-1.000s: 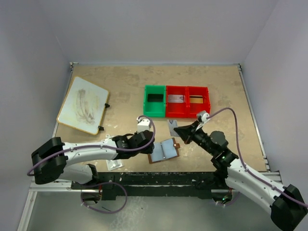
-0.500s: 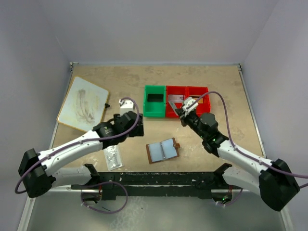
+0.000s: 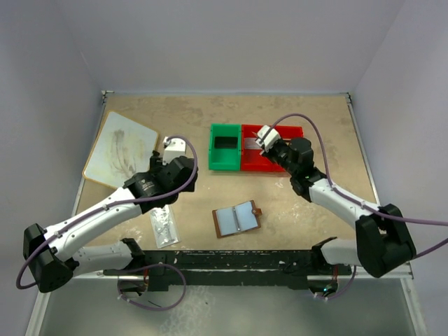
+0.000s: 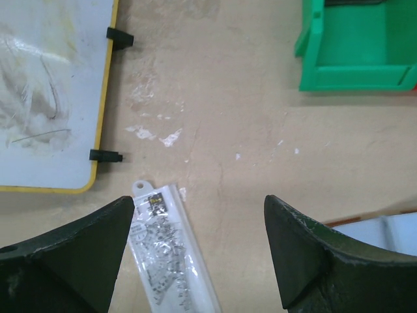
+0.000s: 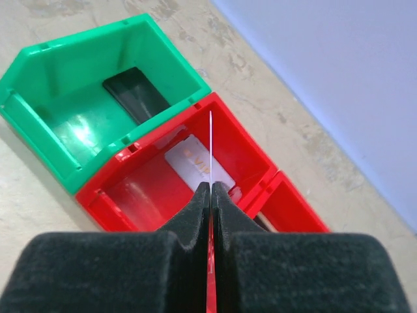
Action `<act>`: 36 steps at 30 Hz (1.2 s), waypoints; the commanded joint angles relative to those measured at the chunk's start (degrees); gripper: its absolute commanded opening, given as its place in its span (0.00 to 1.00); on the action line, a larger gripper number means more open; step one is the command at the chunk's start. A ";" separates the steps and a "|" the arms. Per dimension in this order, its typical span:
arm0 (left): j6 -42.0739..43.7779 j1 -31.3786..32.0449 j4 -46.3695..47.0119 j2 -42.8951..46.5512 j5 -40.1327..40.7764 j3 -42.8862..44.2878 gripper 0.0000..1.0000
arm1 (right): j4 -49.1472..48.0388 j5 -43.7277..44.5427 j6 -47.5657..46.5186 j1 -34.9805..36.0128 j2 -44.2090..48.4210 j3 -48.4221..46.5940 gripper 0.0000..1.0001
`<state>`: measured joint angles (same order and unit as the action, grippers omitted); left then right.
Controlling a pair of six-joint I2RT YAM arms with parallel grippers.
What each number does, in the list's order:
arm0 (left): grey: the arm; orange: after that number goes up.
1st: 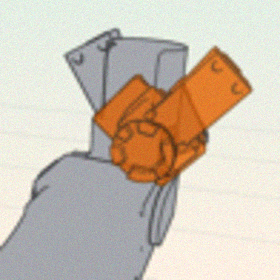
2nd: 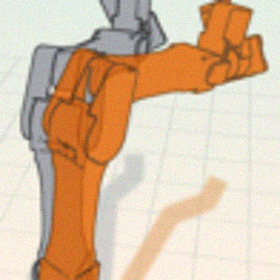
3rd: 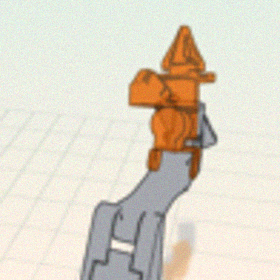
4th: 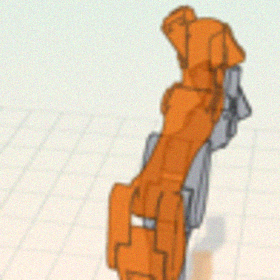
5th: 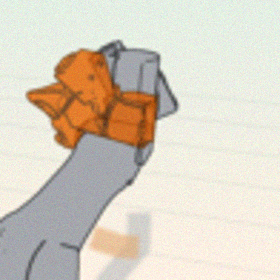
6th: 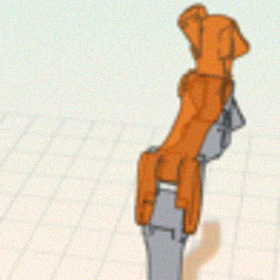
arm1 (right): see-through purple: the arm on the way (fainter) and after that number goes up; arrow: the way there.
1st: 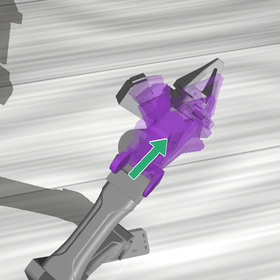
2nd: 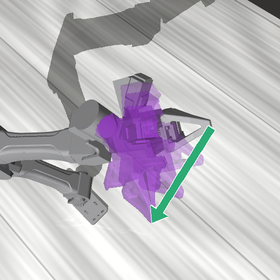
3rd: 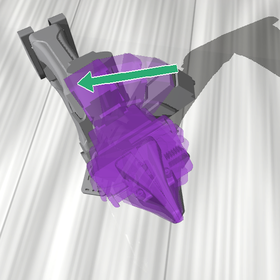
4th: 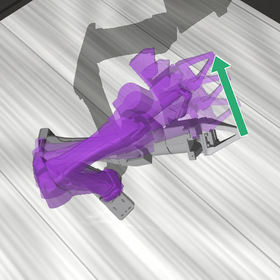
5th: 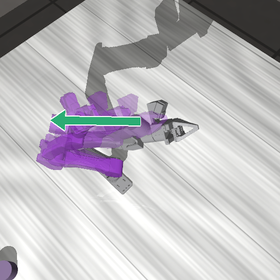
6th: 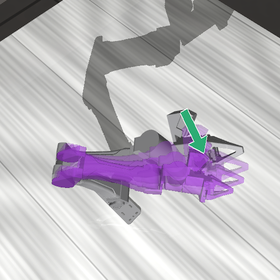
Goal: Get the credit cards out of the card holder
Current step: Place the credit card in the storage box.
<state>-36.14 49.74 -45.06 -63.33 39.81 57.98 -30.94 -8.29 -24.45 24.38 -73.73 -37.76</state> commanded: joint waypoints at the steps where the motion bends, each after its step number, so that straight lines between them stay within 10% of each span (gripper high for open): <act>1: 0.30 -0.47 2.57 2.08 3.78 -4.70 0.79 | 0.21 0.07 -13.86 -0.02 -1.58 -4.14 0.00; 36: -1.85 -0.34 -1.03 2.26 15.93 -3.87 0.79 | 9.87 -8.32 -31.44 -3.99 -26.41 -22.52 0.00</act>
<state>-37.41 49.52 -46.37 -62.06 53.69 52.38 -21.45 -15.84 -53.58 20.67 -99.77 -55.75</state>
